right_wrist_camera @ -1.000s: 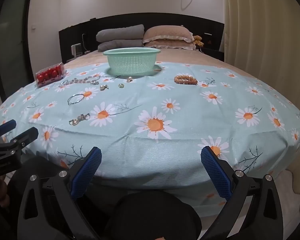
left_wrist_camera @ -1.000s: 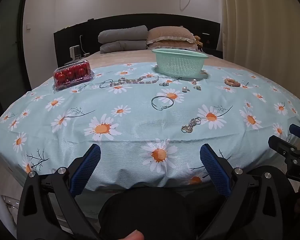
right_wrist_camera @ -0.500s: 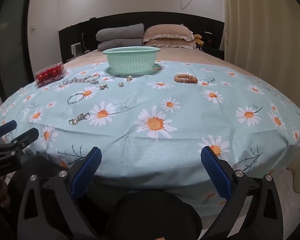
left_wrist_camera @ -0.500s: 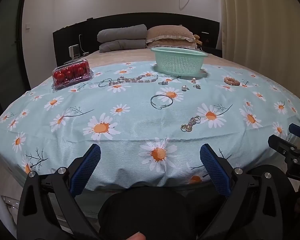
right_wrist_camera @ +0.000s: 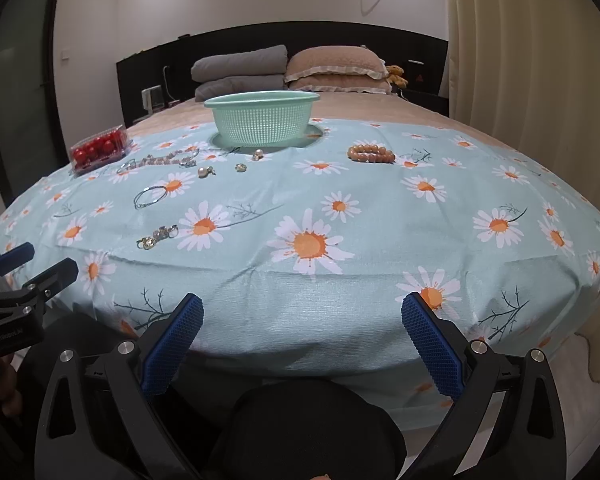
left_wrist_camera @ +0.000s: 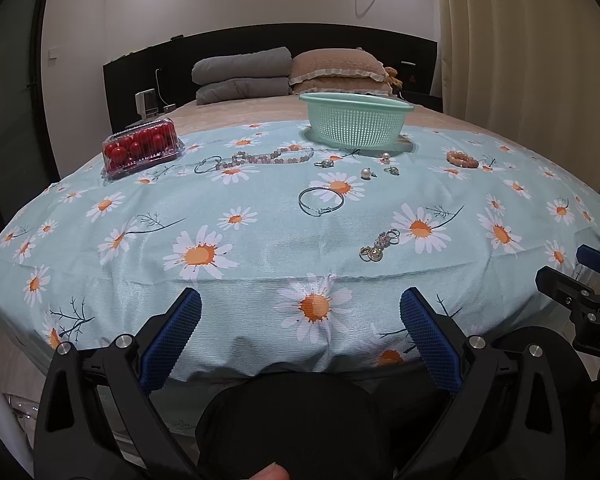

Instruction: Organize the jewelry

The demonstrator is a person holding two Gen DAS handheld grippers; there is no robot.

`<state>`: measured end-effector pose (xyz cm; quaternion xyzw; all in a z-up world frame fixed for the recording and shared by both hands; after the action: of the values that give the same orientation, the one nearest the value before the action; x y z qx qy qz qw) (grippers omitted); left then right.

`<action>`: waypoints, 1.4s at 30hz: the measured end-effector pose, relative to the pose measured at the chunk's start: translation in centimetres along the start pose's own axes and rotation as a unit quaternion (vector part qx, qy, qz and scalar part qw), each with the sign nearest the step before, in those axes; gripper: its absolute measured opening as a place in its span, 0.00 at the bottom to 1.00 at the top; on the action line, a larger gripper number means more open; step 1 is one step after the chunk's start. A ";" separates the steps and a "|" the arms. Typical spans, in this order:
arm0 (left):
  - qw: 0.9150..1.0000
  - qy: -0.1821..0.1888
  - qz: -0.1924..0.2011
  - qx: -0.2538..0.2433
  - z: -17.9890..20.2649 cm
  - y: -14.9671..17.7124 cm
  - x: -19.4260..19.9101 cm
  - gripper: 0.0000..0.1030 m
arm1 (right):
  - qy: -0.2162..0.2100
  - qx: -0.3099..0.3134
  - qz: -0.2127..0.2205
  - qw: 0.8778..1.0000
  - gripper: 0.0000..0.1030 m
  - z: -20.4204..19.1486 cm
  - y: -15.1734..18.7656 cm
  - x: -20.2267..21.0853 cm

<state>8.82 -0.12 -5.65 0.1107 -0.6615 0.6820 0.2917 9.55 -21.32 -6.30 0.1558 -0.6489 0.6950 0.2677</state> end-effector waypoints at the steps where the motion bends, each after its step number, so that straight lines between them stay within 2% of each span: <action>1: 1.000 0.000 0.000 -0.001 0.1 0.1 0.0 0.95 | 0.000 0.001 0.000 1.000 0.93 0.0 0.0 0.0; 42: 1.000 -0.008 -0.006 -0.002 0.1 0.2 -0.4 0.95 | 0.003 0.015 -0.001 1.000 0.93 -0.4 0.1 0.1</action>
<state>9.02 -0.29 -6.03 0.1190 -0.6647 0.6779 0.2907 9.49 -20.90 -6.35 0.1579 -0.6375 0.7050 0.2677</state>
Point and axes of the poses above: each gripper's, at about its wrist camera, not at the fingertips, and x roughly against the way its jaws point, z to its right, y to its underside, the point moved 10 cm from there along -x, roughly the way its jaws point, and after that the axes turned 14 degrees about y, right-handed, at the moved point
